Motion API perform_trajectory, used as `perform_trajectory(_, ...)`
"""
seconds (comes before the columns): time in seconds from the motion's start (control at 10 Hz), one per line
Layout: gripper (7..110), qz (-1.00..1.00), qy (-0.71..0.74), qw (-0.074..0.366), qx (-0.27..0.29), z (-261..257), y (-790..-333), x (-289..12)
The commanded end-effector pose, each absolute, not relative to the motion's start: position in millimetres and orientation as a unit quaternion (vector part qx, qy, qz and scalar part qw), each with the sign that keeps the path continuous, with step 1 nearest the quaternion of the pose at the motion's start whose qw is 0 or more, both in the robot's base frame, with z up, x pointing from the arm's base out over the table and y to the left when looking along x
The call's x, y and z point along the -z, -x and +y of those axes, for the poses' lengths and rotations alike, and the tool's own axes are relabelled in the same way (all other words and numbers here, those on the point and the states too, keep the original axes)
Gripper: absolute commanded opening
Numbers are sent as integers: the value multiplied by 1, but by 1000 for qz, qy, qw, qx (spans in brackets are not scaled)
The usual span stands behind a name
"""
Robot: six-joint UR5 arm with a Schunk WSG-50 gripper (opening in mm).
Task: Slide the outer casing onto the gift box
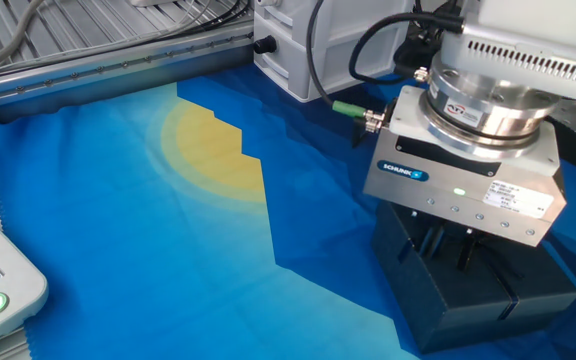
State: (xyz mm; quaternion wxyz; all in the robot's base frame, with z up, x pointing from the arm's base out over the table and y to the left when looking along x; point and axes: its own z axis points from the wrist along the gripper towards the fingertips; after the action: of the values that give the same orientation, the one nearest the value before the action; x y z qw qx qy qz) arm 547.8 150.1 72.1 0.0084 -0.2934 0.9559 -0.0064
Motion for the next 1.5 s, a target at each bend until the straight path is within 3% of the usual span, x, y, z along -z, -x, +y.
perform_trajectory(0.0,7,956,292,9,2,151,-549,-69)
perform_trajectory(1.4,7,955,297,4,3,159,-548,-58)
